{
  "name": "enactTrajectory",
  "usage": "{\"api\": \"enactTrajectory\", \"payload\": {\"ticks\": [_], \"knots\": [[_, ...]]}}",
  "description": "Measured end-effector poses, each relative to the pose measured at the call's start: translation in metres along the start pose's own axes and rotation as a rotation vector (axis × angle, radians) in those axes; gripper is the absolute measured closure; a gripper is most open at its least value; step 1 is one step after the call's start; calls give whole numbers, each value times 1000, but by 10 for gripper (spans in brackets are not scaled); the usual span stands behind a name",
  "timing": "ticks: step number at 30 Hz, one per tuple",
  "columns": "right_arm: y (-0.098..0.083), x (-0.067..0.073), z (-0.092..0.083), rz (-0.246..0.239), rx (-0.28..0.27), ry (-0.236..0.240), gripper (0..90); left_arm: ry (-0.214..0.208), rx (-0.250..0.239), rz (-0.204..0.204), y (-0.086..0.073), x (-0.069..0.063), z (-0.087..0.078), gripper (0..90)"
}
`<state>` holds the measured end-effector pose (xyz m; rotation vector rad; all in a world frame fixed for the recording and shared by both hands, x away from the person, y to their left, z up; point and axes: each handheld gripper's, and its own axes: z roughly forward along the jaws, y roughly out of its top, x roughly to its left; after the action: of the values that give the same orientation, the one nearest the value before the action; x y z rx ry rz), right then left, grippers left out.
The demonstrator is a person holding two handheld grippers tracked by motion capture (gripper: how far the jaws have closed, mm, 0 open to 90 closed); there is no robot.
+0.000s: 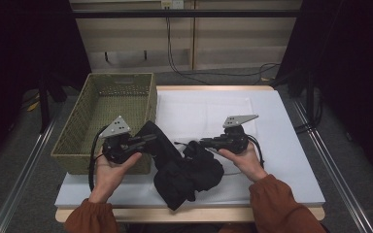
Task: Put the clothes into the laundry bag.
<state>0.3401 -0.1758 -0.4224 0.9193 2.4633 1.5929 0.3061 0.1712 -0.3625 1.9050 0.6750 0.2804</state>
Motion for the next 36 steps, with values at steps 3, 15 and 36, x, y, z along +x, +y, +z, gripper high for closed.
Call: {"api": "enactTrajectory", "payload": {"ticks": [3, 15, 36], "knots": [[0, -1, 0, 3, -3, 1, 894, -30, -5, 6, 5, -5, 3, 866], [2, -1, -2, 10, -16, 12, 895, -135, -14, 52, 24, -33, 20, 867], [1, -1, -1, 12, -12, 15, 894, -263, 79, 62, 9, -60, 74, 864]]}}
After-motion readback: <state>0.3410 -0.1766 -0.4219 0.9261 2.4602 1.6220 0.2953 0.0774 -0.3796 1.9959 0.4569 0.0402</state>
